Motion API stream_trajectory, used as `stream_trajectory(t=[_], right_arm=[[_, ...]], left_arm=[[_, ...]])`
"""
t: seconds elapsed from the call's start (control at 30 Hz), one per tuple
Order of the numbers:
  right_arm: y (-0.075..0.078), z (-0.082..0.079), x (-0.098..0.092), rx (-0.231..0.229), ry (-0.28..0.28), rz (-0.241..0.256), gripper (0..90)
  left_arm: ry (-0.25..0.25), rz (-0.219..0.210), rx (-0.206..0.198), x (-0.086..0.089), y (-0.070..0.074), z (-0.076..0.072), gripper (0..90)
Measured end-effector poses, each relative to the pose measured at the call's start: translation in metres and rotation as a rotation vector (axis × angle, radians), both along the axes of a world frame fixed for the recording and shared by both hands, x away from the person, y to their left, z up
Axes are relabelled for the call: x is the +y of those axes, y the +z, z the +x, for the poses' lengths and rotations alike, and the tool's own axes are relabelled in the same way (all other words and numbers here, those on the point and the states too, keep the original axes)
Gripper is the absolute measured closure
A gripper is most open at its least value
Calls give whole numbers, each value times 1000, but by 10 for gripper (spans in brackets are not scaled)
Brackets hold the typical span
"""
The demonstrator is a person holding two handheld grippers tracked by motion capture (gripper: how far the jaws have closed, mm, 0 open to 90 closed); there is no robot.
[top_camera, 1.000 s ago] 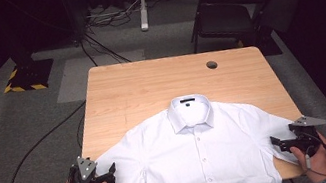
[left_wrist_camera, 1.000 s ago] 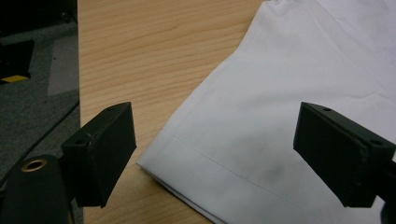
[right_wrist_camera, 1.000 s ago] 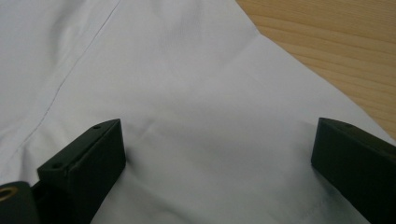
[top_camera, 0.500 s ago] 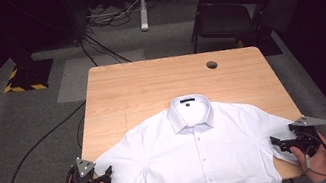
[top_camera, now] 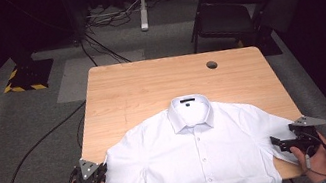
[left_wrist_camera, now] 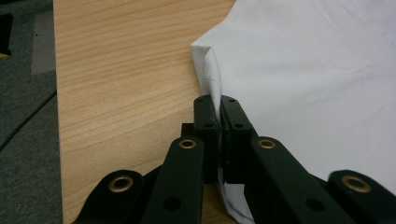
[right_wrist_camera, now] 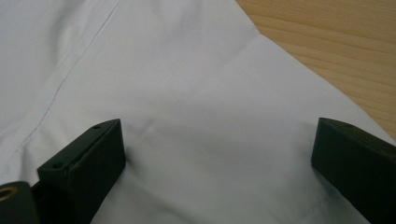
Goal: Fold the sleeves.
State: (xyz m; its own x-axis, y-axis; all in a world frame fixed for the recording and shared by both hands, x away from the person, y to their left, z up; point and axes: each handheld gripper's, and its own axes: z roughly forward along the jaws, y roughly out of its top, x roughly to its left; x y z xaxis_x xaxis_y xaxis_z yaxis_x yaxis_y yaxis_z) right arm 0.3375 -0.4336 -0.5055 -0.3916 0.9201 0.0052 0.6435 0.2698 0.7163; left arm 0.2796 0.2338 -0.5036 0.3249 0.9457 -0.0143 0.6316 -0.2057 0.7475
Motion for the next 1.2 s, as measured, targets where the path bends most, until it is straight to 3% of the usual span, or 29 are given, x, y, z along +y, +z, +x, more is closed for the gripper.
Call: stream_trajectory(t=[0.17,0.43,1.2], right_arm=[[0,0,0,0,0,0,28],[0,0,0,0,0,0,28],[0,0,0,0,0,0,28]], left_arm=[[21,-23,1,0,5,-2,872],[25,-36,-33,-7,29,-8,873],[-89,-47,-130,-50,88,-19,873]])
